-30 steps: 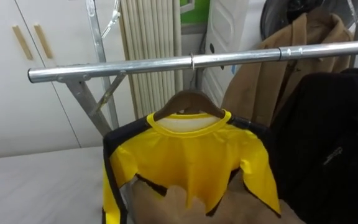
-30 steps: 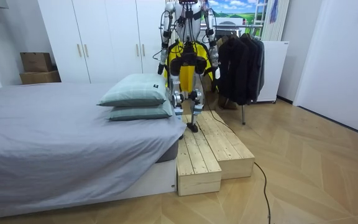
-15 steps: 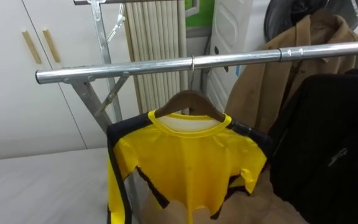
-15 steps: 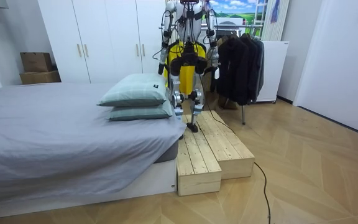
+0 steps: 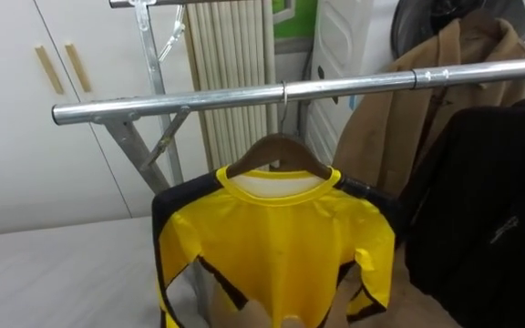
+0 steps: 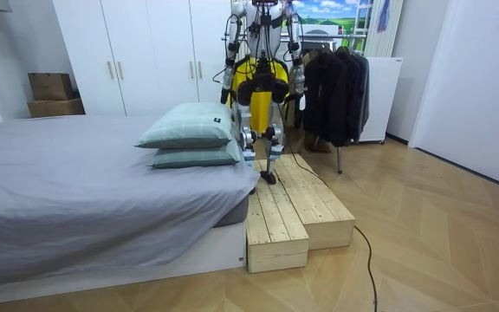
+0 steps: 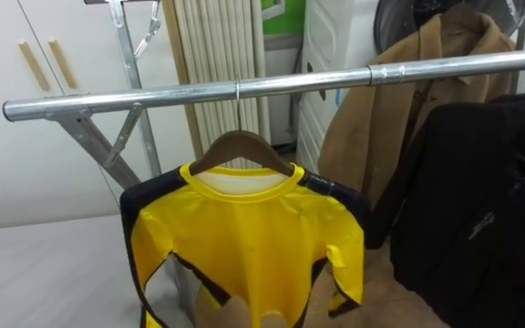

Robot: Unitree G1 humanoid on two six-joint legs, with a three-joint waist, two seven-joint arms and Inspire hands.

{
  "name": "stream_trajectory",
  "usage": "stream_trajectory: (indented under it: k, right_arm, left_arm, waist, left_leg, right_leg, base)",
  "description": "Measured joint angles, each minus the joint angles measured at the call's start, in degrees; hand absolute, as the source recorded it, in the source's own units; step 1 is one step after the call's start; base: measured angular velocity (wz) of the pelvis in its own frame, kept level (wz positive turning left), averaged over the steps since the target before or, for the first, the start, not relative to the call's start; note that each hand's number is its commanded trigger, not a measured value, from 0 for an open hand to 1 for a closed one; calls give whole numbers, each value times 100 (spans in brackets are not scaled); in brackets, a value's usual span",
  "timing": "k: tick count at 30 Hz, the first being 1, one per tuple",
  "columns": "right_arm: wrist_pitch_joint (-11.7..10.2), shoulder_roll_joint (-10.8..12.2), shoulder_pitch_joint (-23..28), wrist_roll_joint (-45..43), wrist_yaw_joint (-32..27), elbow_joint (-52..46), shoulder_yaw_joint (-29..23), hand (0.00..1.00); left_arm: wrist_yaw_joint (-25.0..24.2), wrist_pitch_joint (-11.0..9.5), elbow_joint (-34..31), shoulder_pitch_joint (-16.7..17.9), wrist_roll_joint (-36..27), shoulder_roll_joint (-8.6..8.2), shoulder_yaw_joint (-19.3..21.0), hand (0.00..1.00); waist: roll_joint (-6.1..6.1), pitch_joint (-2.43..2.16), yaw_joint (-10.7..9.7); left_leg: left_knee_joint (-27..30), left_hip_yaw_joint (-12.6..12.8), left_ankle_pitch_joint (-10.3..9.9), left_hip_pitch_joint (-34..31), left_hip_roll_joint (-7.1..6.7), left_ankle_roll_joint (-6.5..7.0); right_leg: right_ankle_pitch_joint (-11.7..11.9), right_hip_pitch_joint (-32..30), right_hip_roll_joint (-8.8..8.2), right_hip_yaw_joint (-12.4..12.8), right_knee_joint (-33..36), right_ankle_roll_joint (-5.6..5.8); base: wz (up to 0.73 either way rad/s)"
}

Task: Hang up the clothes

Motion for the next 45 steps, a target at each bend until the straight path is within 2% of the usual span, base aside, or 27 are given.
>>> stream_trajectory:
  k: [8,14,17,20,23,24,25,26,27,28,29,30,32,33,34,35,36,37,38,39,40,41,42,43,44,45]
  right_arm:
    - [-8,-13,-164,-253,-32,0,3,0]
    - [-8,-13,-186,-448,-29,-83,18,0]
    - [-9,-33,-193,-600,-34,-210,139,0]
    - [-9,-43,-290,-979,-28,-231,303,0]
    - [-9,-122,-467,-1508,-32,-280,489,0]
    - [-10,-188,-558,-1672,-38,-289,596,0]
    - [-26,-249,-661,-1794,-50,-279,694,0]
    - [-48,-257,-714,-1847,-69,-248,714,0]
    - [-65,-265,-837,-2028,-105,-222,765,0]
    - [-75,-285,-834,-2138,-166,-221,810,0]
    - [-73,-300,-838,-2173,-186,-204,815,0]
    - [-69,-329,-839,-2241,-206,-193,850,0]
    - [-57,-346,-837,-2305,-251,-191,840,0]
    - [-56,-355,-840,-2319,-266,-192,839,0]
    - [-55,-359,-842,-2349,-304,-191,821,0]
    - [-55,-356,-856,-2413,-304,-195,805,0]
    - [-56,-355,-861,-2434,-304,-202,785,0]
    - [-58,-350,-851,-2453,-305,-206,758,0]
    - [-50,-340,-845,-2459,-286,-198,666,0]
    - [-49,-340,-839,-2466,-284,-195,650,0]
    - [-50,-341,-835,-2503,-281,-191,581,0]
    - [-63,-316,-830,-2506,-279,-149,519,0]
    - [-70,-291,-846,-2503,-279,-140,486,0]
    - [-122,-237,-862,-2491,-280,-148,444,0]
    - [-149,-216,-877,-2473,-278,-146,445,0]
    - [-159,-141,-919,-2432,-279,-114,453,0]
  left_arm:
    - [-2,-1,1,-17,0,2,0,0]
    - [44,-60,0,-38,-1,9,4,0]
    - [90,-92,-1,-28,-2,11,-5,0]
    - [196,-136,-3,11,-4,43,-7,0]
    - [280,-250,-78,-52,28,9,-10,0]
    - [278,-295,-110,-65,31,-19,-18,0]
    - [272,-353,-129,-67,31,-35,-24,0]
    - [272,-378,-141,-67,30,-34,-23,0]
    - [267,-424,-153,-87,30,-44,-26,0]
    - [236,-477,-155,-153,30,-90,-32,0]
    - [215,-498,-171,-199,31,-114,-34,0]
    - [144,-528,-175,-289,28,-146,-81,0]
    - [-52,-626,-176,-386,33,-179,-146,0]
    - [-107,-634,-177,-409,35,-184,-166,0]
    - [-203,-639,-179,-473,30,-186,-248,0]
    - [-264,-667,-188,-506,21,-206,-320,0]
    - [-294,-683,-207,-514,17,-221,-361,0]
    - [-376,-709,-231,-562,10,-257,-463,0]
    - [-469,-747,-242,-604,10,-305,-498,0]
    - [-502,-768,-249,-608,7,-332,-511,0]
    - [-555,-805,-248,-603,-6,-387,-512,0]
    - [-604,-808,-245,-577,-11,-405,-523,0]
    - [-610,-808,-244,-555,-19,-405,-527,0]
    - [-615,-808,-237,-549,-48,-405,-529,0]
    - [-616,-808,-238,-563,-69,-406,-530,0]
    - [-616,-804,-214,-564,-171,-391,-521,0]
  waist:
    - [-26,-6,6]
    - [-42,-7,25]
    - [-3,-12,29]
    - [-36,-3,37]
    - [-41,0,44]
    - [5,22,82]
    - [21,11,143]
    - [27,10,173]
    - [50,18,163]
    - [89,3,151]
    - [87,9,155]
    - [79,15,154]
    - [7,42,167]
    - [21,34,172]
    - [41,28,193]
    - [26,33,205]
    - [45,21,201]
    - [63,17,175]
    - [64,13,165]
    - [58,11,164]
    - [43,3,180]
    - [0,-12,202]
    - [-23,-47,212]
    - [-37,-96,237]
    - [-23,-109,250]
    - [-174,-101,339]
  left_leg:
    - [0,-6,0,-1,2,0]
    - [37,-36,0,-113,2,0]
    - [75,-38,1,-149,5,-1]
    - [419,-34,0,-357,10,-3]
    - [806,-116,-8,-773,47,-17]
    - [883,-93,-32,-857,117,-64]
    - [846,-50,-62,-898,133,-115]
    - [812,6,-65,-906,141,-125]
    - [799,144,-82,-947,197,-161]
    - [846,342,-84,-1011,246,-182]
    - [849,502,-59,-1028,279,-223]
    - [973,895,-58,-1080,337,-242]
    - [1515,1588,-117,-1116,565,-183]
    - [1676,1723,-153,-1104,626,-181]
    - [1982,1837,-232,-1082,729,-129]
    - [2231,1854,-255,-1037,754,-107]
    - [2313,1856,-279,-1004,759,-123]
    - [2402,1875,-315,-917,762,-135]
    - [2306,1910,-371,-784,704,-116]
    - [2202,1939,-394,-689,657,-123]
    - [1895,1956,-456,-500,529,-112]
    - [1451,2032,-531,-313,343,-26]
    - [1233,2094,-557,-248,250,15]
    - [929,2269,-643,-177,130,105]
    - [810,2343,-750,-160,93,108]
    - [651,2382,-887,-151,131,-66]
  right_leg:
    - [-3,1,-2,-2,-3,-5]
    - [-45,-86,-23,-98,27,-24]
    - [-78,-114,-25,-82,105,-51]
    - [-131,-168,-71,-159,195,-96]
    - [-115,-315,-174,-492,210,-145]
    - [-113,-341,-219,-852,201,-150]
    - [-115,-356,-263,-1354,168,-165]
    - [-132,-354,-299,-1589,129,-210]
    - [-181,-300,-378,-1986,-13,-293]
    - [-180,-274,-421,-2276,-107,-311]
    - [-191,-269,-455,-2423,-129,-328]
    - [-238,-251,-536,-2791,-197,-377]
    - [-376,-161,-669,-3405,-175,-382]
    - [-407,-137,-686,-3564,-171,-378]
    - [-461,-92,-724,-3881,-164,-371]
    - [-509,-66,-764,-4201,-146,-377]
    - [-525,-51,-775,-4366,-151,-369]
    - [-553,10,-784,-4747,-196,-358]
    - [-596,54,-825,-5121,-184,-339]
    - [-616,67,-844,-5296,-181,-307]
    - [-666,62,-875,-5592,-130,-217]
    - [-745,10,-942,-5830,37,-73]
    - [-776,-41,-974,-5947,138,-16]
    - [-824,-169,-1036,-6164,382,71]
    - [-836,-227,-1057,-6249,500,93]
    - [-839,-298,-1126,-6353,658,99]
  base:
    - [0]
    - [6]
    - [1]
    - [9]
    - [41]
    - [40]
    - [35]
    - [46]
    - [84]
    - [105]
    - [136]
    - [146]
    - [160]
    - [146]
    - [143]
    - [140]
    - [149]
    - [162]
    - [168]
    - [161]
    - [137]
    - [123]
    - [102]
    - [76]
    - [74]
    - [39]
